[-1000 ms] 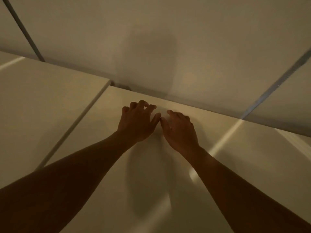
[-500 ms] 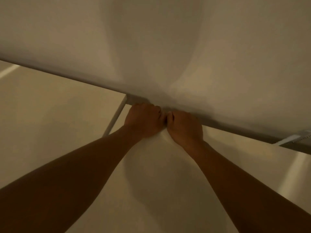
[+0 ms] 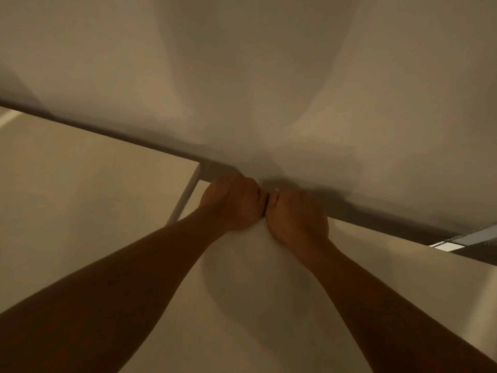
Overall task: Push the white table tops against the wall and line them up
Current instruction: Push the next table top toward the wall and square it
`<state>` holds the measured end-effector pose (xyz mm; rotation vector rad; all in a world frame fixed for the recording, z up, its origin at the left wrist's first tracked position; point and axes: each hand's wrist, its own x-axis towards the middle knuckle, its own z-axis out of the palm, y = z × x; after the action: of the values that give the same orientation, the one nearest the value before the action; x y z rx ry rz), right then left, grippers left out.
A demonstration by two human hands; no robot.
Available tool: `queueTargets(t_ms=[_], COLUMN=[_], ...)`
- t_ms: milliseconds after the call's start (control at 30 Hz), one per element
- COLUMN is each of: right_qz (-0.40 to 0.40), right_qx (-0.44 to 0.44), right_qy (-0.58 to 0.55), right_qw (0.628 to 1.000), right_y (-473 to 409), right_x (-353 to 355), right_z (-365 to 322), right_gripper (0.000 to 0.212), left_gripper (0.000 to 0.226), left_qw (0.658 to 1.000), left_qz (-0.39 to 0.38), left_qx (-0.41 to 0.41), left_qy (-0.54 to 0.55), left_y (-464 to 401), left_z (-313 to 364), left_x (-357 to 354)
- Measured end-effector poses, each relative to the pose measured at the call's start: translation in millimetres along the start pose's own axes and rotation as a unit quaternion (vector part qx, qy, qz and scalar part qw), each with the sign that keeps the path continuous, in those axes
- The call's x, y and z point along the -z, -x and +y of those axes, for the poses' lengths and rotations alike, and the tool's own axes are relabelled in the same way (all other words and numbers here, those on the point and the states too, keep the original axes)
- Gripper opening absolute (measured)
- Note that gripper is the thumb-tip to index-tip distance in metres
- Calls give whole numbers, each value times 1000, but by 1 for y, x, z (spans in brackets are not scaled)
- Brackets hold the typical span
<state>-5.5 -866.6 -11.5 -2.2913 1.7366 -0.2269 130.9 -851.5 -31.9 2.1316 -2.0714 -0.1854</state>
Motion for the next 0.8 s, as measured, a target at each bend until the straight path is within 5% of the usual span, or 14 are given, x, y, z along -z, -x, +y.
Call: queueTargets(t_ms=[100, 467, 800], right_qz=[-3, 10, 77], right_qx=[7, -11, 16], right_qy=[13, 8, 32], right_qw=[1000, 1000, 996], right_y=[-3, -23, -13], right_x=[0, -3, -3], right_z=[0, 6, 8], right_gripper=[45, 45, 42], left_gripper=[73, 84, 53], left_qw=[1000, 999, 998], left_qz=[12, 3, 29], left_qx=[3, -29, -12], left_qy=[11, -26, -51], left_y=[-4, -33, -1], left_z=[-2, -10, 4], left_x=[-2, -16, -2])
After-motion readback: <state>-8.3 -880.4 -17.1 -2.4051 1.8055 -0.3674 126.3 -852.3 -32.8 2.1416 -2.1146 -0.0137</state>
